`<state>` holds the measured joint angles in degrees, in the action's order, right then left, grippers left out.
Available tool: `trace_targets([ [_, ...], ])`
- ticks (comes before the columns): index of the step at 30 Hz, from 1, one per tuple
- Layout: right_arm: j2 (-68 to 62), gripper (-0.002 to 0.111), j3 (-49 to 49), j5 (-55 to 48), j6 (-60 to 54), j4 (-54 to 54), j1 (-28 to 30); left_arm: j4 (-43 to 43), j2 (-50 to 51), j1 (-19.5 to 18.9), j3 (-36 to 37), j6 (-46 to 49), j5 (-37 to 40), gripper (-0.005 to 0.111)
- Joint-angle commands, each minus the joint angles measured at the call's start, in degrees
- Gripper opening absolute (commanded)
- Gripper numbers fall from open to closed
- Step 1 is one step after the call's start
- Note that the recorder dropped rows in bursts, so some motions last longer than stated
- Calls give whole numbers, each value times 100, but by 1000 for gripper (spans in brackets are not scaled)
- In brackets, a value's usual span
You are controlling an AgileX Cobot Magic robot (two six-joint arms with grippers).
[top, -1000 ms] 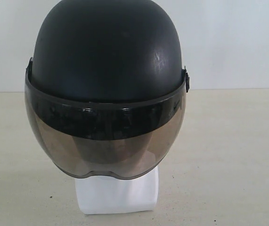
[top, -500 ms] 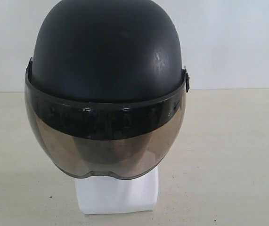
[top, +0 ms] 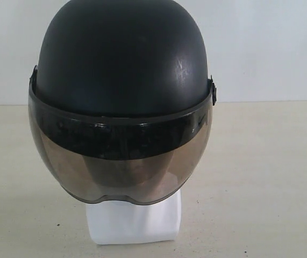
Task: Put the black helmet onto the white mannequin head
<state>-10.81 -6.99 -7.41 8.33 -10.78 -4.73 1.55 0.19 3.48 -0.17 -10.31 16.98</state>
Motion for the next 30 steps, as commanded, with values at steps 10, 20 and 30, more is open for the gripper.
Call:
trace_targets([
  [10, 1041, 0, 645, -137, -32, 681, 21, 61, -19, -13, 17, -14, 6, 5],
  [20, 1081, 0, 699, -375, -32, 1157, 21, 61, -19, -13, 17, -14, 6, 5],
  [30, 1081, 0, 699, -1071, -671, 1661, 21, 61, -19, -13, 17, -14, 6, 5],
])
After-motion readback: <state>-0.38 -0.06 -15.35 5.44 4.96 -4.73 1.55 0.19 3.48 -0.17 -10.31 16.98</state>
